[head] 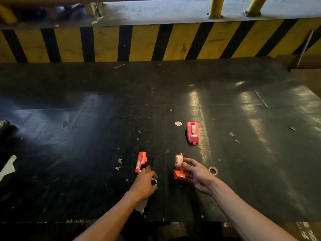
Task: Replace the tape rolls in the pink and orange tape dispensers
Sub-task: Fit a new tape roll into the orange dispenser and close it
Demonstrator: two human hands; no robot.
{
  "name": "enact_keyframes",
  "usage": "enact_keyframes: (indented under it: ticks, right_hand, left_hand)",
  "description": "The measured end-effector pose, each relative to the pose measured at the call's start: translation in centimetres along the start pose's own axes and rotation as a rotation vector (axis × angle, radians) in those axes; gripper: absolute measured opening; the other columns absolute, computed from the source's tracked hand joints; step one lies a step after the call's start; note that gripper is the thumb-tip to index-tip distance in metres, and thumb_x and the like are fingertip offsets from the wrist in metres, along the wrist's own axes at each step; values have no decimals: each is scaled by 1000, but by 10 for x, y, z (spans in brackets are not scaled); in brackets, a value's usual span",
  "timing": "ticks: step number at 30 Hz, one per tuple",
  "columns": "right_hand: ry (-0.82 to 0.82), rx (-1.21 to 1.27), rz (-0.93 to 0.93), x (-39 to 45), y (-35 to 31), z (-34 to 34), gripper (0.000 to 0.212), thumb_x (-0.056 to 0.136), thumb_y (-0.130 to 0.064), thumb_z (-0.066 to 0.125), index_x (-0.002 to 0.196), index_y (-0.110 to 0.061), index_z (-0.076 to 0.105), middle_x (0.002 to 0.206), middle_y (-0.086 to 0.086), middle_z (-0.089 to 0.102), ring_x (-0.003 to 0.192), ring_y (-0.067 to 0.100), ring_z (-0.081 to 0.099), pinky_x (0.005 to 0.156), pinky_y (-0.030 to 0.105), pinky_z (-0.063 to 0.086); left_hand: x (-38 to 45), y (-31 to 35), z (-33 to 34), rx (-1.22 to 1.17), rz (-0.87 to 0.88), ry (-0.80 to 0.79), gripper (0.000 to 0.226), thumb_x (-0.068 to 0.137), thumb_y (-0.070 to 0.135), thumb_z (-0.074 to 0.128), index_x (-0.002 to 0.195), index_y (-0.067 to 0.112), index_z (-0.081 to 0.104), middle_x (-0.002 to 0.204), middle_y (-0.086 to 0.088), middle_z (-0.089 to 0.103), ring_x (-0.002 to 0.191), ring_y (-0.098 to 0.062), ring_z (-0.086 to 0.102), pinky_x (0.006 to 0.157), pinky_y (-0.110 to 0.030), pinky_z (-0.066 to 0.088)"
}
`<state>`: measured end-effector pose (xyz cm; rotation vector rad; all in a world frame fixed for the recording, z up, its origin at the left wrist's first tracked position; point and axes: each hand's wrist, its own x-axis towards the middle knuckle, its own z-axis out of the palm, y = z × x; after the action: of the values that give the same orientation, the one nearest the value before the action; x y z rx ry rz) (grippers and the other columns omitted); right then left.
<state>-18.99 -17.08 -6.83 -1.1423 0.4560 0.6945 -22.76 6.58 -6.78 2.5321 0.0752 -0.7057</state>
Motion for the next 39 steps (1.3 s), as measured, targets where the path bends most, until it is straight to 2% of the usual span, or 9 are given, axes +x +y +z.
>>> enact_keyframes:
  ticks: [6,12,15,20,23,27,32,35,39]
  right_hand:
    - [5,-29,23,-3,1,4,33,89,-14,69,122,-19,63,110,15,76,110,35,68,107,53,46]
    - [11,-35,29,-7,2,10,33,90,-14,68,122,-18,63,114,17,74,107,34,70,94,47,54]
    - [12,-23,26,-11,1,11,33,91,-13,67,123,-18,62,115,18,73,106,34,70,84,43,58]
    - [30,-30,25,-17,0,11,33,92,-13,66,124,-18,61,120,17,69,107,33,68,83,42,57]
    - [28,-39,33,-19,2,11,33,91,-12,66,124,-18,61,120,17,68,109,33,67,94,46,54]
    - [39,-42,22,-22,3,10,31,91,-12,66,122,-18,62,117,17,71,106,34,69,99,49,52]
    - [32,-20,-21,-24,9,7,33,92,-12,65,124,-15,60,108,17,76,105,35,70,106,56,45]
    - [30,-15,-43,-23,10,11,35,92,-12,65,126,-16,59,104,16,77,93,30,74,94,51,54]
    - [9,7,-64,-25,8,15,39,89,-15,68,126,-23,58,102,15,78,88,30,76,75,42,58]
  left_hand:
    - [-1,-1,0,-252,-9,150,42,92,18,71,131,23,58,131,0,60,115,-12,62,100,-34,54]
    - [0,-3,1,39,60,132,42,92,20,70,132,26,59,145,-1,51,133,-18,51,107,-40,50]
    - [0,-5,3,129,89,134,47,92,33,70,137,29,56,147,-1,47,133,-18,49,106,-40,49]
    - [10,-9,-8,56,27,449,54,92,38,68,139,29,45,139,-7,43,123,-20,47,95,-32,49]
    - [19,-13,-19,-22,-184,326,64,96,28,63,152,23,32,147,-16,39,133,-32,43,102,-42,47]
    - [24,-18,-26,-76,-247,258,61,95,16,64,149,19,37,136,-16,51,122,-29,54,99,-43,53]
    - [18,9,-24,-735,-209,71,83,91,10,69,157,34,25,140,-13,53,104,-21,63,85,-38,56]
    - [11,33,-16,-994,-156,-117,84,92,5,65,153,48,26,135,-13,55,107,-26,68,78,-37,59]
    - [6,49,-9,-974,-102,-154,77,94,5,62,146,55,37,149,-24,39,99,-24,71,70,-26,57]
